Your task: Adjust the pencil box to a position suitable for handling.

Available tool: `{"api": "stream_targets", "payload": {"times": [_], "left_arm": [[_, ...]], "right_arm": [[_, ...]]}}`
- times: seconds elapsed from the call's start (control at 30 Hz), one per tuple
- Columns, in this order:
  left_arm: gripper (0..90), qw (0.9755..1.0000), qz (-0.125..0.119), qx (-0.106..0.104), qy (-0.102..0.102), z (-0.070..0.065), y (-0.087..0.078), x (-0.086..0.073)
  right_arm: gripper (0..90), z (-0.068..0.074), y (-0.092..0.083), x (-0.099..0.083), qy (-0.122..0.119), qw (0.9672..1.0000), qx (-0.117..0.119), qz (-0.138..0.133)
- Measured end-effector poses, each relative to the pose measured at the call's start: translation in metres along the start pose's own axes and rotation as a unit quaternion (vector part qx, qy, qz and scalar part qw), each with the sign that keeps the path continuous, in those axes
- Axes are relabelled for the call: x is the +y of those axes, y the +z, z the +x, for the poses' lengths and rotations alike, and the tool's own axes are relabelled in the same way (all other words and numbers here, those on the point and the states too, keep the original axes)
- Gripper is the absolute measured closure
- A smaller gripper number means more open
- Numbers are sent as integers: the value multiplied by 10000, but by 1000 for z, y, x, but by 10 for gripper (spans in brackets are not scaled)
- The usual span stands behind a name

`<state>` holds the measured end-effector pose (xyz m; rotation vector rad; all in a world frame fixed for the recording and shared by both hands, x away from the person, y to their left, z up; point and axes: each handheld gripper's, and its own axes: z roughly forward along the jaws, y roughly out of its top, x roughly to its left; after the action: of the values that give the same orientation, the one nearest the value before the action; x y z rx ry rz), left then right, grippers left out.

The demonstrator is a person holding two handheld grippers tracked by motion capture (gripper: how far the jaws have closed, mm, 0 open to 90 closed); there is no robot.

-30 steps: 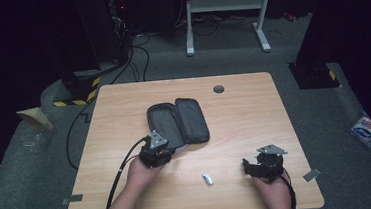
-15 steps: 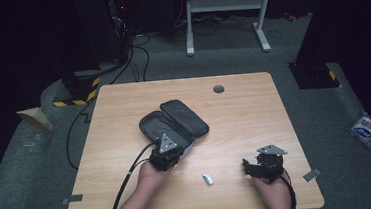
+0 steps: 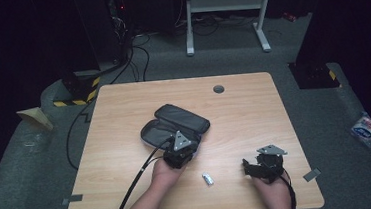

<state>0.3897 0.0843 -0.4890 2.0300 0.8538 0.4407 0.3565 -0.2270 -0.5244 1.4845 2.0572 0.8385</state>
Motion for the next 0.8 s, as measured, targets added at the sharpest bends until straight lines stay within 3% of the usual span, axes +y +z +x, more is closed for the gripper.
{"api": "stream_targets", "payload": {"times": [0.17, 0.27, 0.3, 0.33, 0.4, 0.53, 0.6, 0.63, 0.67, 0.7, 0.77, 0.8], "left_arm": [[700, 9998, -120, -128, -78, 8, -11, 0], [677, 9992, -368, 35, -180, 27, -33, -2], [678, 9992, -368, 35, -180, 27, -33, -2], [678, 9985, -391, 306, -239, 43, -45, -5], [679, 9972, -334, 593, -302, 61, -55, -11], [682, 9926, -245, 1043, -573, 94, -67, -25], [656, 9890, -230, 1278, -703, 106, -72, -34], [647, 9890, -230, 1278, -703, 106, -72, -34], [638, 9857, -225, 1428, -865, 116, -74, -40], [628, 9857, -225, 1428, -865, 116, -74, -40], [620, 9824, -201, 1524, -1061, 126, -73, -47], [623, 9819, -191, 1513, -1122, 128, -73, -49]], "right_arm": [[133, 0, 0, 0, 7, 10000, 7, 2], [133, 0, -1, -1, 7, 10000, 13, 13], [134, 1, -1, -1, 5, 10000, 13, 14], [134, 1, -1, -1, 8, 10000, 9, 16], [135, 1, -1, -1, -4, 10000, 4, 10], [136, 1, -1, -1, -18, 10000, 3, 2], [140, 1, -1, -1, -22, 10000, 4, -2], [144, 1, -1, -1, -18, 10000, 7, -9], [153, 1, -2, -1, -4, 10000, 35, -7], [153, 1, -2, -1, -4, 10000, 35, -7], [194, 1, -3, -2, -17, 10000, 59, -34], [206, 1, -3, -2, -34, 10000, 70, -46]]}}
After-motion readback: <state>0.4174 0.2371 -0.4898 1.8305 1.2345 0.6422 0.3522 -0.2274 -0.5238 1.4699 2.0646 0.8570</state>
